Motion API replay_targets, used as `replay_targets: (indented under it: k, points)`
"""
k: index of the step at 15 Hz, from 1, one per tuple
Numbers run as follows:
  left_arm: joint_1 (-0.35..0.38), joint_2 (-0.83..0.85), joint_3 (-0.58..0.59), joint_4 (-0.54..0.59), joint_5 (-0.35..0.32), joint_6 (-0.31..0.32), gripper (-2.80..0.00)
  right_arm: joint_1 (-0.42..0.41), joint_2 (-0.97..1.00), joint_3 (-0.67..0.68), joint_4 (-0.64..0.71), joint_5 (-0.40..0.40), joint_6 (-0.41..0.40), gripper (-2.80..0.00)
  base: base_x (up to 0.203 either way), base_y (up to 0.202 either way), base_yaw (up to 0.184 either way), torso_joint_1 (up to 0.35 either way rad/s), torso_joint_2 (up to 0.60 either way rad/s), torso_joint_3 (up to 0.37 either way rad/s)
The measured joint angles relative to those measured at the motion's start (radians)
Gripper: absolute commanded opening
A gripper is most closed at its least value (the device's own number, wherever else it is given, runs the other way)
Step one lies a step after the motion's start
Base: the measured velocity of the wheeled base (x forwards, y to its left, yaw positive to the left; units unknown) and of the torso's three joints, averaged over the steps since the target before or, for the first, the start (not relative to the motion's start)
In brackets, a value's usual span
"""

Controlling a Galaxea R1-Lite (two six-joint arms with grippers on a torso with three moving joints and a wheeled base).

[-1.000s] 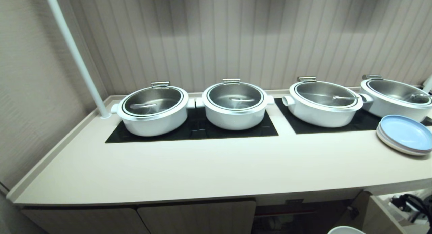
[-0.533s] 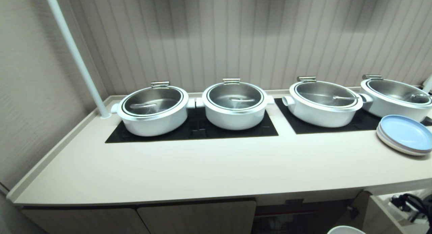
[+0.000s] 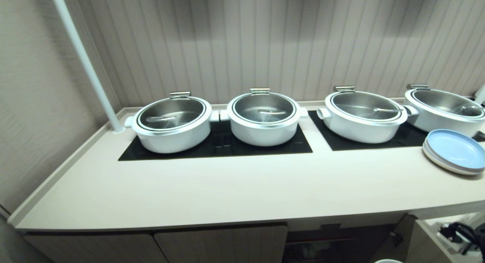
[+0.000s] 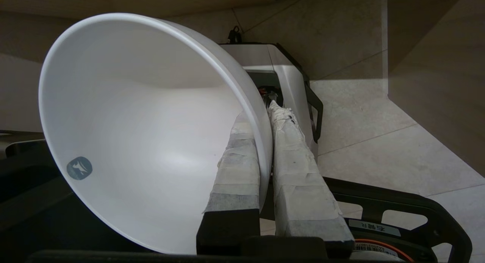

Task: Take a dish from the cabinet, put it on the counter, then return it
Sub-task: Put it back into the cabinet

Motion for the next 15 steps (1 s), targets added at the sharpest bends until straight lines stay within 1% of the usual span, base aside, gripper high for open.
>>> replay_targets:
  k: [8,11,15]
  points:
    - [0.0,0.0,0.0,0.0,0.0,0.0,-2.8,0.003,0.004,0.004,-0.001,0.001,0.001,-2.8,0.0,0.0,0.0,-0.056,0.11,0.057]
    - [0.0,0.0,0.0,0.0,0.0,0.0,-2.8,0.003,0.005,0.004,-0.002,0.001,0.021,-2.8,0.0,0.0,0.0,-0.054,0.14,0.059]
    - [0.0,0.0,0.0,0.0,-0.001,0.0,-2.8,0.003,0.005,0.004,-0.001,0.0,0.023,-2.8,0.0,0.0,0.0,-0.06,0.13,0.068]
